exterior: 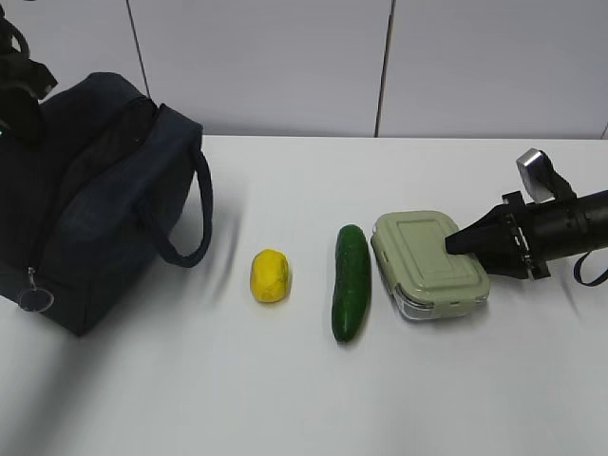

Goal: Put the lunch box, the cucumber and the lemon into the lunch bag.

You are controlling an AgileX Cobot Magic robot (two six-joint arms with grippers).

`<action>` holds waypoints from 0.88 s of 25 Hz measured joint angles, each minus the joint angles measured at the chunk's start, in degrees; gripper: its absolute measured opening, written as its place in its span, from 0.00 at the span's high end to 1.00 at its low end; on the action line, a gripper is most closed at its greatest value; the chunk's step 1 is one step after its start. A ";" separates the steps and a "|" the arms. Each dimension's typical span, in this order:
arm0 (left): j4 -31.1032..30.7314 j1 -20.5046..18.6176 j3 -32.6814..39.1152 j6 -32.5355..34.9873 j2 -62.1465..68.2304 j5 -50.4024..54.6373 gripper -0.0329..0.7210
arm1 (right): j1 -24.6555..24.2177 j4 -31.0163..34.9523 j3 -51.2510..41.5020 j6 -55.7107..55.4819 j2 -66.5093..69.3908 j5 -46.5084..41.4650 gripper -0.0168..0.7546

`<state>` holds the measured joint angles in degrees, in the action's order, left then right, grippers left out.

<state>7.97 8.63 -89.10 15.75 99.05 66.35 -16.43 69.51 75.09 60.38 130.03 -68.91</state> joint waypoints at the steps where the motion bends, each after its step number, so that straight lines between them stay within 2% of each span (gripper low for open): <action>1: -0.09 0.54 0.00 -0.02 0.11 0.00 0.94 | 0.10 0.12 0.00 -0.13 0.00 0.00 0.51; 9: -0.09 2.69 0.00 -0.70 0.54 0.00 0.94 | 2.21 0.43 -0.10 -1.05 -1.44 2.38 0.51; 22: -0.33 3.56 0.00 -0.74 0.67 0.00 0.94 | 2.50 1.51 -0.29 -4.78 -7.37 3.77 0.51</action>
<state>7.64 12.18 -89.10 15.00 99.72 66.35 -13.94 71.01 74.80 55.60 122.66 -65.14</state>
